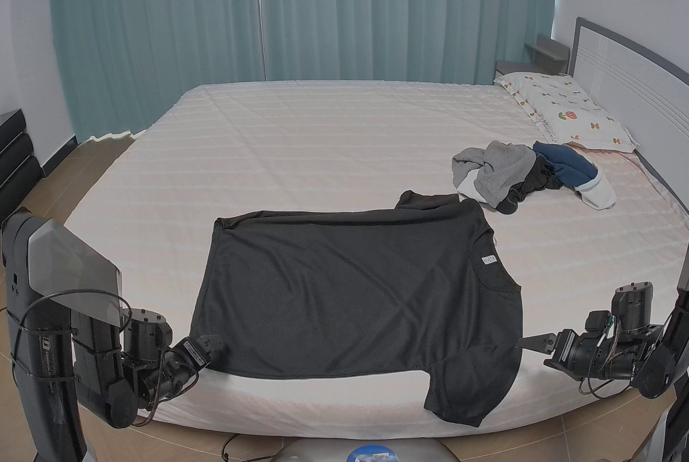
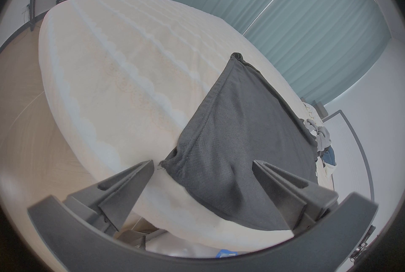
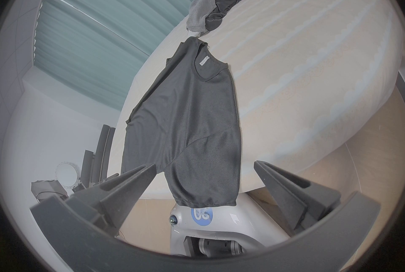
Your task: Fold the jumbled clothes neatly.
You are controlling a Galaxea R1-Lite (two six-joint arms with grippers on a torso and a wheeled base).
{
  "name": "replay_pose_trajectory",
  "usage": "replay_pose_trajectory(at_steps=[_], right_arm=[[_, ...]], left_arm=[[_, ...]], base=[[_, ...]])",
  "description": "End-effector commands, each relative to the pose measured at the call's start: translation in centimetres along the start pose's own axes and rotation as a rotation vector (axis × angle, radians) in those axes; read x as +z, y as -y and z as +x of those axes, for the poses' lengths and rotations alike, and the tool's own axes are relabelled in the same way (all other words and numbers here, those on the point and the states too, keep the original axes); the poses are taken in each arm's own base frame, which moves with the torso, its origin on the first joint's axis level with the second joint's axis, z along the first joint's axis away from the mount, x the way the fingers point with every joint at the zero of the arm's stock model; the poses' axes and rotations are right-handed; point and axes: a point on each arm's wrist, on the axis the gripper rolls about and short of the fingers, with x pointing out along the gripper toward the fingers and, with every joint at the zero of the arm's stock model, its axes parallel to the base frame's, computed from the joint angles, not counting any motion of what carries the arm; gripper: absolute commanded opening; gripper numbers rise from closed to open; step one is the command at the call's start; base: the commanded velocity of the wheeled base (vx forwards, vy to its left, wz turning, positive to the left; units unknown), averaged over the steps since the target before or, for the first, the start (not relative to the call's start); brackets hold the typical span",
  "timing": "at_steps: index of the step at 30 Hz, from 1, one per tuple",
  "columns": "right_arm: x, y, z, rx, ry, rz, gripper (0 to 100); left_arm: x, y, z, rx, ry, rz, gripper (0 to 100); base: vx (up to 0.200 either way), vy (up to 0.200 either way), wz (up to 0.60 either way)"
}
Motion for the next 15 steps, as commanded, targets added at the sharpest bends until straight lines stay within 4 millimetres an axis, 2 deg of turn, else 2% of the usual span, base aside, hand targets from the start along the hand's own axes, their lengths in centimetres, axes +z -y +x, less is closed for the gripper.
replay_pose_trajectory(at_steps=[1,11,12,15], right_arm=[[0.0,0.0,0.0,0.0,-0.001,-0.002,100],[0.0,0.0,0.0,-0.002,-0.001,-0.002,100],[0.0,0.0,0.0,-0.001,0.0,-0.002,100],[0.0,0.0,0.0,-0.001,0.0,-0.002,100]], left_arm=[[0.4,0.4,0.2,-0.011,0.027,-0.039,100],[0.8,0.7,-1.0,-0.025,0.052,-0.056,100],[1.4,1.4,-1.5,-0.061,0.078,-0.085,100],[1.4,1.5,-1.5,-0.072,0.072,-0.117,100]], base=[[0.0,0.0,0.0],[0.0,0.0,0.0],[0.0,0.0,0.0],[0.0,0.0,0.0]])
